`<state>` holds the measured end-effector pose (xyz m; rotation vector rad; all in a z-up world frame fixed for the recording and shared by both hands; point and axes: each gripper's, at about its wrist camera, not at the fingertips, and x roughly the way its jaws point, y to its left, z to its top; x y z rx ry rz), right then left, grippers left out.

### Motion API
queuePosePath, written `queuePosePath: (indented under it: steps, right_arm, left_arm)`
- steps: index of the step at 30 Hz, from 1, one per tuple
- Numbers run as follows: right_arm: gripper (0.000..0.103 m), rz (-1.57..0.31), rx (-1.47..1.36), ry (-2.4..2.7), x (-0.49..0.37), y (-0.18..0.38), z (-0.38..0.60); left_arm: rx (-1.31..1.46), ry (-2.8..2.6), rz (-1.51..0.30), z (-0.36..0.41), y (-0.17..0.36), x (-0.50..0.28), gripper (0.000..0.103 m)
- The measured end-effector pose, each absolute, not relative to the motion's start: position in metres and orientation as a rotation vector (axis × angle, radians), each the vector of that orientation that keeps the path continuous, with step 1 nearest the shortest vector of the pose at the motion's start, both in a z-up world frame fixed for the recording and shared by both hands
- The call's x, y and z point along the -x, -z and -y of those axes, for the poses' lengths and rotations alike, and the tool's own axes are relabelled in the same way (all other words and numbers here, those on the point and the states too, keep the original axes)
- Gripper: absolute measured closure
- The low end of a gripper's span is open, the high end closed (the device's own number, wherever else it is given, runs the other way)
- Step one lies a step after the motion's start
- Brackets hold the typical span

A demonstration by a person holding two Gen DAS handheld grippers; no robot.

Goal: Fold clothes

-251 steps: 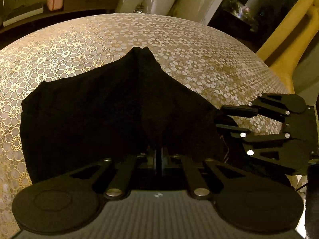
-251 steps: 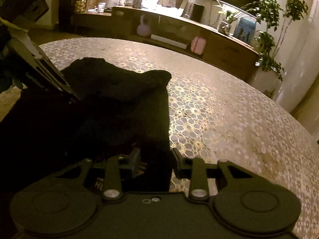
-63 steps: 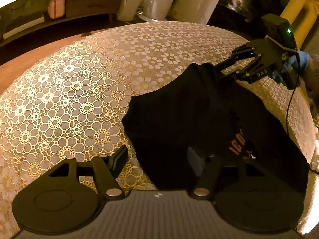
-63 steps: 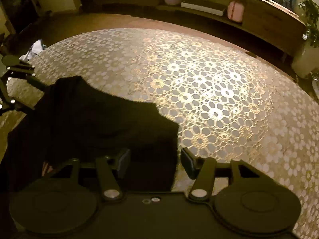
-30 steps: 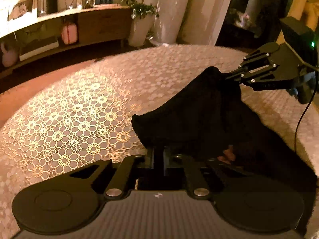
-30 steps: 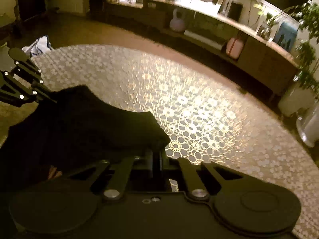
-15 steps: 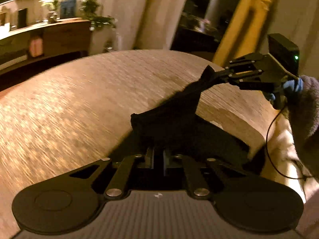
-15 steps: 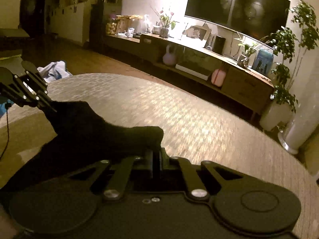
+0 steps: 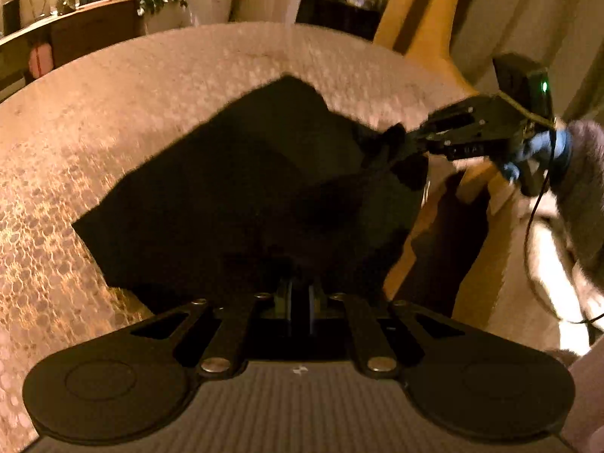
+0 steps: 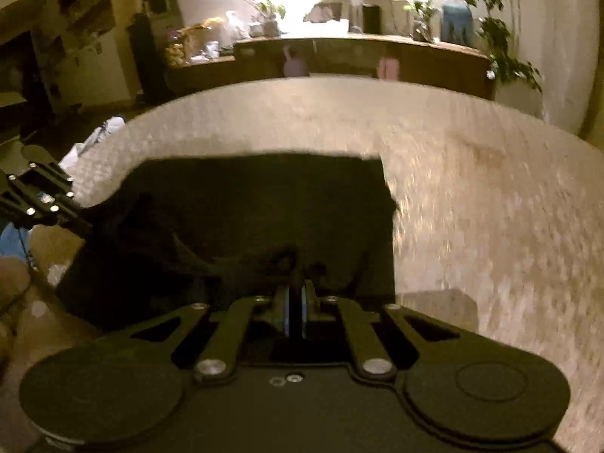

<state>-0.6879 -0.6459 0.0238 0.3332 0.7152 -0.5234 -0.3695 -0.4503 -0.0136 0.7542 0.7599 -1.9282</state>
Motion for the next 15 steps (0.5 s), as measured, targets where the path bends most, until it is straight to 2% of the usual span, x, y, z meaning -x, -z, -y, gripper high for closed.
queuePosePath:
  steps: [3,5,6,8,15]
  right_arm:
    - [0.0,-0.757,-0.356,0.537,0.693,-0.017,0.636]
    - [0.0,-0.786,-0.351,0.521,0.697,-0.019,0.628]
    - [0.0,-0.799,-0.343,0.511,0.7,-0.022,0.624]
    - [0.0,-0.814,-0.33,0.504,0.708,-0.029,0.617]
    - [0.0,-0.718,-0.407,0.539,0.721,-0.049,0.621]
  left_arm:
    - [-0.807,1.94,-0.725,0.438,0.01,0.38,0.09]
    - [-0.851,1.967,-0.716,0.429,0.007,0.385,0.073]
    - [-0.87,1.987,-0.704,0.423,0.005,0.389,0.068]
    - [-0.899,2.021,-0.662,0.409,0.001,0.395,0.043]
    - [-0.819,2.022,-0.515,0.41,-0.016,0.408,0.034]
